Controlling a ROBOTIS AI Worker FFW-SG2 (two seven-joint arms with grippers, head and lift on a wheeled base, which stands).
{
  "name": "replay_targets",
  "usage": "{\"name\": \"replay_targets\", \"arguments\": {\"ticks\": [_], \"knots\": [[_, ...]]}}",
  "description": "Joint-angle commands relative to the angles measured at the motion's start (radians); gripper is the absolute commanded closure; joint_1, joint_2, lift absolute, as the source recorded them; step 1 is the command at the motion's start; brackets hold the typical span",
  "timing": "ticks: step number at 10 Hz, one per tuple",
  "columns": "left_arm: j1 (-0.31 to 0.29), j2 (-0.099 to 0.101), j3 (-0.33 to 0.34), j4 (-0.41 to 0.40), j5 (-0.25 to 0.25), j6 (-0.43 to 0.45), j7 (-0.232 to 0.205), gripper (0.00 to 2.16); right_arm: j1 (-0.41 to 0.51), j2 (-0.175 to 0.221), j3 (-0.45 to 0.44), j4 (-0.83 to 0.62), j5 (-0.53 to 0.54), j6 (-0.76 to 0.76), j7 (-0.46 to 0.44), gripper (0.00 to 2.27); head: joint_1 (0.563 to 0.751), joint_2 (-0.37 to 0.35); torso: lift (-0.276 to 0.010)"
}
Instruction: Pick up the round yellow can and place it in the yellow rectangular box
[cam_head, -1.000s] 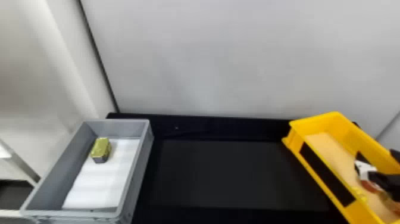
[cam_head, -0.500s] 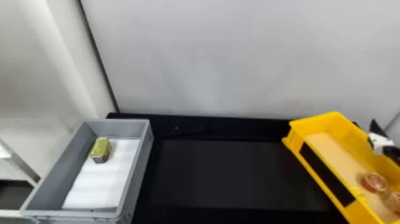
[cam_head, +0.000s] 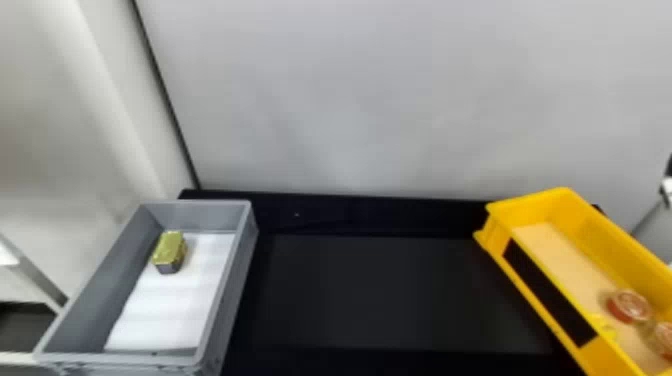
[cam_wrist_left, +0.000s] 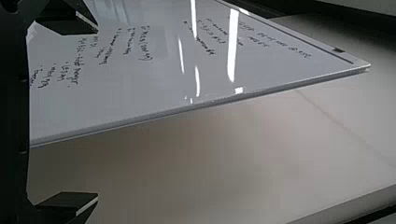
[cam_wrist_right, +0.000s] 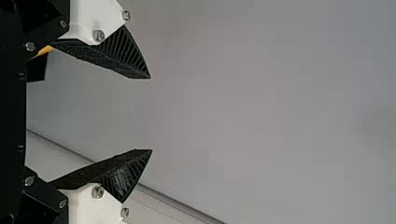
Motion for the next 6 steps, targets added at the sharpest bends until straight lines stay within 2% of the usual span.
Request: {"name": "replay_targets", "arguments": {"ticks": [1, 4, 6], "knots": [[0.000, -0.003, -0.001, 0.000, 0.000, -0.001, 0.000, 0.03, -0.004, 0.000, -0.006, -0.066, 0.000, -0.025, -0.027, 0.31, 0.694, 0.014, -0.061], [0.000, -0.003, 0.001, 0.000, 0.000, -0.003, 0.000, 0.03, -0.020, -0.010, -0.040, -0.108, 0.000, -0.038, -0.081, 0.31, 0.694, 0.014, -0.061], [0.002, -0.003, 0.004, 0.000, 0.000, -0.007, 0.002, 0.03, -0.030, -0.039, -0.093, -0.144, -0.008, -0.058, -0.134, 0.31, 0.694, 0.014, -0.061]]}}
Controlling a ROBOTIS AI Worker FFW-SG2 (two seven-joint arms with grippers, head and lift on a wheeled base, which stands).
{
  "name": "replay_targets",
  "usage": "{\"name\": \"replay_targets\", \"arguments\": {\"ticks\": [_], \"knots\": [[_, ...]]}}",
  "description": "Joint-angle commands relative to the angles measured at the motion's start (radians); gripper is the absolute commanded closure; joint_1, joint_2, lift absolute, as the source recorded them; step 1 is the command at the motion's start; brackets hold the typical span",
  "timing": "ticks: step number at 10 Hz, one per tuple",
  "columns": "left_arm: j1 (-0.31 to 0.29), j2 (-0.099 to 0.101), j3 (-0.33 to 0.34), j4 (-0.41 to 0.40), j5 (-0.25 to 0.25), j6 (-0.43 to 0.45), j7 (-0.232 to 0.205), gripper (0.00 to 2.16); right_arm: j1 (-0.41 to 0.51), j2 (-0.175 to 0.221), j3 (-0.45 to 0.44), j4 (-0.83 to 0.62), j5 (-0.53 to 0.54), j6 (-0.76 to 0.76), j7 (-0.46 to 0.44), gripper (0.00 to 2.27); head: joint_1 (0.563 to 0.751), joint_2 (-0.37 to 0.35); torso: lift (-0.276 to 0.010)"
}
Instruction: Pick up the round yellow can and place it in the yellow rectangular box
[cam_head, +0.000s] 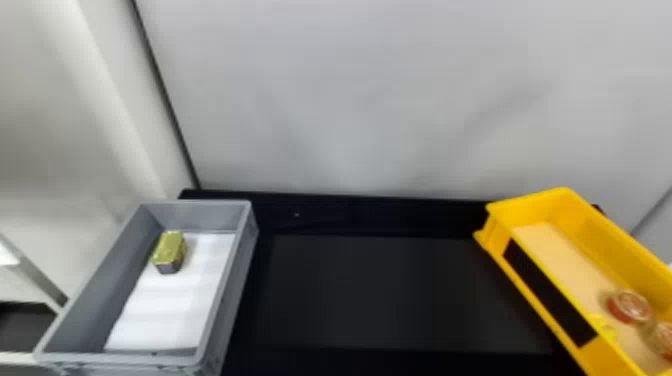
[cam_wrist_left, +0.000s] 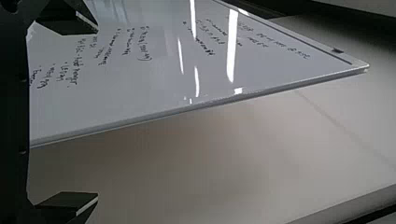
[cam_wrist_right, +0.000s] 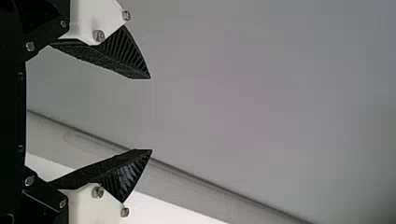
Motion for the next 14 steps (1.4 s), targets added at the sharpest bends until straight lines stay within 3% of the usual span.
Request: {"name": "replay_targets", "arguments": {"ticks": [1, 5, 8, 12, 14], "knots": [[0.001, -0.003, 0.004, 0.000, 0.000, -0.005, 0.000, 0.03, -0.025, -0.040, -0.056, -0.034, -0.028, -0.028, -0.054, 0.31, 0.694, 0.014, -0.061], [0.001, -0.003, 0.004, 0.000, 0.000, -0.005, 0.000, 0.03, -0.070, -0.086, -0.071, -0.050, -0.120, -0.023, -0.144, 0.31, 0.694, 0.014, -0.061], [0.001, -0.003, 0.006, 0.000, 0.000, -0.008, 0.000, 0.03, -0.088, -0.106, -0.080, -0.078, -0.117, -0.025, -0.193, 0.31, 0.694, 0.014, -0.061], [0.002, -0.003, 0.013, 0.000, 0.000, -0.010, 0.000, 0.03, -0.122, -0.139, -0.136, -0.133, -0.239, -0.054, -0.199, 0.31, 0.694, 0.014, -0.061], [0.004, -0.003, 0.016, -0.003, 0.000, -0.010, 0.002, 0.03, -0.122, -0.162, -0.160, -0.172, -0.296, -0.053, -0.253, 0.31, 0.694, 0.014, -0.061]]}}
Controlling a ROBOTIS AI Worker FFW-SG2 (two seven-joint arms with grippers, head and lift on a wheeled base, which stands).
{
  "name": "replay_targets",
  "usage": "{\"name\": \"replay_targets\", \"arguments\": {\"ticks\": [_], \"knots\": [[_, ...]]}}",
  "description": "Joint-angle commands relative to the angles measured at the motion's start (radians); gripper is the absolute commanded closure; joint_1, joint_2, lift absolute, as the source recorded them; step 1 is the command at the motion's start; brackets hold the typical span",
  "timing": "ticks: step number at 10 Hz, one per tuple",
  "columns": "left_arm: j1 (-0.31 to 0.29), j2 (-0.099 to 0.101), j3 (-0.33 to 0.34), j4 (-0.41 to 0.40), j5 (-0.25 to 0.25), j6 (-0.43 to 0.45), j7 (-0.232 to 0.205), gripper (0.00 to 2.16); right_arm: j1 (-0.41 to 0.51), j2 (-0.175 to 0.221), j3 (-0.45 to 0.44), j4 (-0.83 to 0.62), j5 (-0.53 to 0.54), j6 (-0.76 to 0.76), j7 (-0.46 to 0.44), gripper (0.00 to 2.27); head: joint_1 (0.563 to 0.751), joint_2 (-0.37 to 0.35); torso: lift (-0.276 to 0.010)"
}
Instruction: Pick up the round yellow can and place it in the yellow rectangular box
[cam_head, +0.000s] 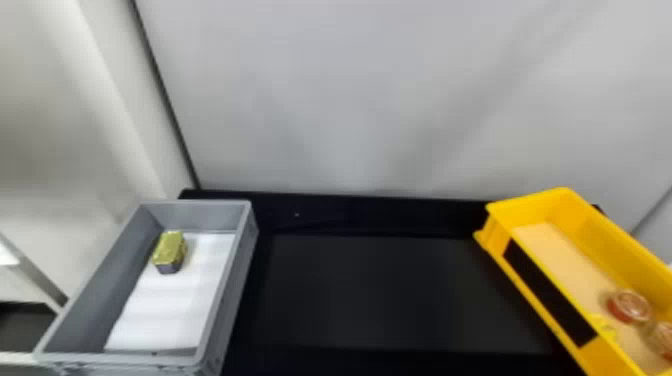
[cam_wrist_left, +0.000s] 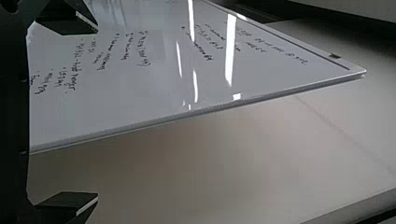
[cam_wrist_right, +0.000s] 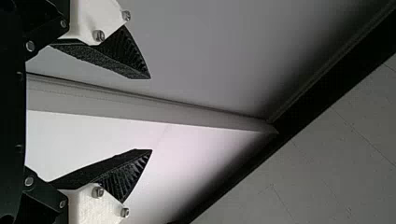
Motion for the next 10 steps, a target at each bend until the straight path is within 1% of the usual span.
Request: {"name": "replay_targets", "arguments": {"ticks": [1, 2, 3, 4, 5, 6, 8, 9, 10], "knots": [[0.003, -0.003, 0.004, -0.003, 0.000, 0.000, 0.000, 0.03, 0.000, -0.016, -0.029, -0.050, -0.081, 0.000, -0.073, 0.31, 0.694, 0.014, -0.061], [0.003, -0.003, 0.004, -0.003, 0.000, 0.000, 0.000, 0.03, 0.001, -0.016, -0.046, -0.082, -0.109, 0.034, -0.090, 0.31, 0.694, 0.014, -0.061], [0.004, -0.003, 0.005, -0.005, 0.000, 0.000, 0.002, 0.03, 0.003, -0.016, -0.049, -0.129, -0.118, 0.126, -0.114, 0.31, 0.694, 0.014, -0.061], [0.004, -0.003, 0.005, -0.005, 0.000, 0.000, 0.002, 0.03, 0.009, -0.016, -0.049, -0.183, -0.132, 0.221, -0.157, 0.31, 0.694, 0.014, -0.061], [0.004, -0.003, 0.005, -0.006, 0.000, 0.000, 0.000, 0.03, 0.009, -0.016, -0.049, -0.223, -0.132, 0.281, -0.187, 0.31, 0.694, 0.014, -0.061], [0.006, -0.003, 0.007, -0.006, 0.000, 0.000, 0.002, 0.03, 0.007, -0.016, -0.049, -0.240, -0.138, 0.295, -0.206, 0.31, 0.694, 0.014, -0.061], [0.009, -0.003, 0.011, -0.009, 0.000, 0.002, 0.000, 0.03, 0.000, -0.019, -0.064, -0.263, -0.196, 0.359, -0.233, 0.31, 0.694, 0.014, -0.064], [0.011, -0.003, 0.016, -0.016, 0.000, 0.002, 0.002, 0.03, -0.010, -0.024, -0.061, -0.264, -0.207, 0.391, -0.245, 0.31, 0.694, 0.014, -0.068], [0.012, -0.003, 0.016, -0.017, 0.000, 0.003, 0.000, 0.03, -0.008, -0.030, -0.053, -0.264, -0.205, 0.385, -0.245, 0.31, 0.694, 0.014, -0.072]]}}
